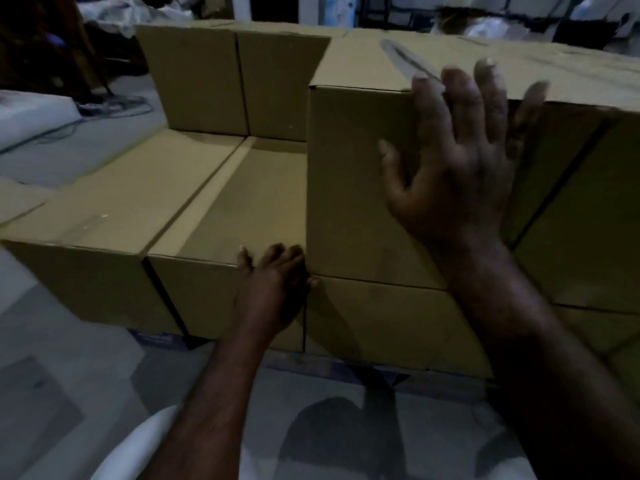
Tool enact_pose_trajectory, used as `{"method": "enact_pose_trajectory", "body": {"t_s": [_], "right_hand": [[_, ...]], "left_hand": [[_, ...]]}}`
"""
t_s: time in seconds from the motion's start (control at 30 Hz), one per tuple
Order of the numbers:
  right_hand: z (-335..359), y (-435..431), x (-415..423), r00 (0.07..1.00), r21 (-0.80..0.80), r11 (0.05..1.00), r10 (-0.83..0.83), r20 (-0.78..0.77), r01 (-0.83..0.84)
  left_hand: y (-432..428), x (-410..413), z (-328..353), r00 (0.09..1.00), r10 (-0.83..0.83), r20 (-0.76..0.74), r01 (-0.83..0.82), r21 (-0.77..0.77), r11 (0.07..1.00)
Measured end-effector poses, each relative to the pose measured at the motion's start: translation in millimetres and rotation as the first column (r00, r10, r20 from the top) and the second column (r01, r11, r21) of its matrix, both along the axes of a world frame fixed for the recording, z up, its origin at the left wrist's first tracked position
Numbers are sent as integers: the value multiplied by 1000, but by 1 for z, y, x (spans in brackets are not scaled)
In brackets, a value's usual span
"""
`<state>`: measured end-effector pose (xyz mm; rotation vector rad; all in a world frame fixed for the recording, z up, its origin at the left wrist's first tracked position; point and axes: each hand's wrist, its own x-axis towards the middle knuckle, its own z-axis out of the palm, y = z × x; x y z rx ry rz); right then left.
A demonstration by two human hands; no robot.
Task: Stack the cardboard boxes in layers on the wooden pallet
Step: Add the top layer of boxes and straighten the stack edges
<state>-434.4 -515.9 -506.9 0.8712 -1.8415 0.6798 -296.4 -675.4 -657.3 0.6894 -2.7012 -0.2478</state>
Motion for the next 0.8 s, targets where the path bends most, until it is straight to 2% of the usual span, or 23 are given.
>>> {"method": "enact_pose_trajectory", "body": {"t_s": [0.07,0.17,0.27,0.33,0.43,0.53,0.63,0.8], "right_hand": [[-3,-10,24,998,72,997,-14,-61,18],[-18,-31,59,986,24,989,148,-73,-147],[-38,-60,85,925,-24,926,378,24,-378],[-47,-82,109,836,-72,846,534,126,-529],[-55,-117,149,673,-80,737,650,351,-671],[-56,-156,203,460,-36,588,667,586,-808],[-54,-185,266,360,83,407,672,647,-910],[-73,-214,390,158,196,18,665,730,-980]], "left_hand": [[3,3,5,999,-48,-11,48,29,998],[5,14,16,992,-7,-128,23,129,991],[-3,45,31,968,100,-230,-28,296,955],[-13,80,44,922,265,-284,-125,429,895],[-25,139,66,800,529,-283,-283,600,749],[-35,210,74,649,719,-247,-530,531,661],[-35,285,71,483,833,-269,-683,480,551],[-1,410,41,181,961,-208,-776,570,270]]}}
